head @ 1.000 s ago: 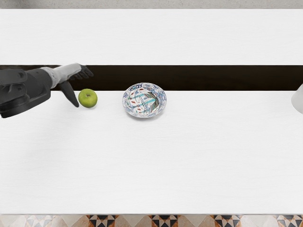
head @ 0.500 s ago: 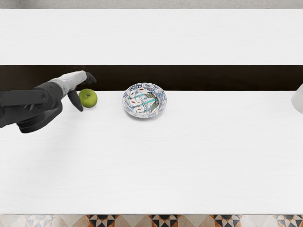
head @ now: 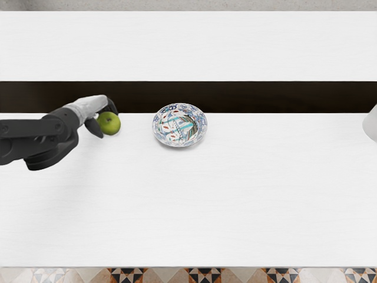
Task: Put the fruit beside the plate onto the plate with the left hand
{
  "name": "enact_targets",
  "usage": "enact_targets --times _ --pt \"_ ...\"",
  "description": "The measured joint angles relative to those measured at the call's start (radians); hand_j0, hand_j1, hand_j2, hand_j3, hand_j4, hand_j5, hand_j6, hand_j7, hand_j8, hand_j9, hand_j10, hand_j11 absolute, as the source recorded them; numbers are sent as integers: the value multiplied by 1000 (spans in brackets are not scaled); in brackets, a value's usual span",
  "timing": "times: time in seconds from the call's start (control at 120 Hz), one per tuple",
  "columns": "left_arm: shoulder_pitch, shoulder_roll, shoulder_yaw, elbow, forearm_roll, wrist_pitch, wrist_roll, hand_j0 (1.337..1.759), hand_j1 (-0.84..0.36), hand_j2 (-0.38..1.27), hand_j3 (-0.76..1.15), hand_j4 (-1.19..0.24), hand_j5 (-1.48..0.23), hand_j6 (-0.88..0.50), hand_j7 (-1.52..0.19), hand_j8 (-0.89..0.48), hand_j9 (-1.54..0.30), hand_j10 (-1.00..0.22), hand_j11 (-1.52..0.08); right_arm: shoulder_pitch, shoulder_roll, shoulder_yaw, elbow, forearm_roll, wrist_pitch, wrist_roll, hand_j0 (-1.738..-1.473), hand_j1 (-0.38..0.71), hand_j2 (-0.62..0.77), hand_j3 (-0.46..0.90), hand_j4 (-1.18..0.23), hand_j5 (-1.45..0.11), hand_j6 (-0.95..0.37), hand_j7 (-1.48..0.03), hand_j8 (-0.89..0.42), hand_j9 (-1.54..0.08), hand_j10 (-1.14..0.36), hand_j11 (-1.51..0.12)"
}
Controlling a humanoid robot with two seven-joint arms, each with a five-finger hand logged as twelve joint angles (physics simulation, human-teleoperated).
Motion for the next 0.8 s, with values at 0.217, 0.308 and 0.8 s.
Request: enact_targets --times 0.217,0.308,0.8 --pt "7 -19 9 3 0 0 1 1656 -282 67 0 -477 -664 -389 -703 -543 -701 -544 -699 0 0 0 0 0 0 0 -1658 -310 -7 0 -33 -43 -33 -43 -33 -43 -33 -43" --pt "6 -20 9 2 0 -4 1 1655 -292 79 0 -465 -695 -391 -730 -558 -728 -559 -727 0 0 0 0 0 0 0 -1658 -310 -7 0 -33 -43 -33 -43 -33 -43 -33 -43" --pt "3 39 -46 -42 -7 -33 0 1655 -279 244 0 -475 -822 -423 -829 -589 -829 -617 -830 0 0 0 0 0 0 0 -1658 -310 -7 0 -33 -43 -33 -43 -33 -43 -33 -43"
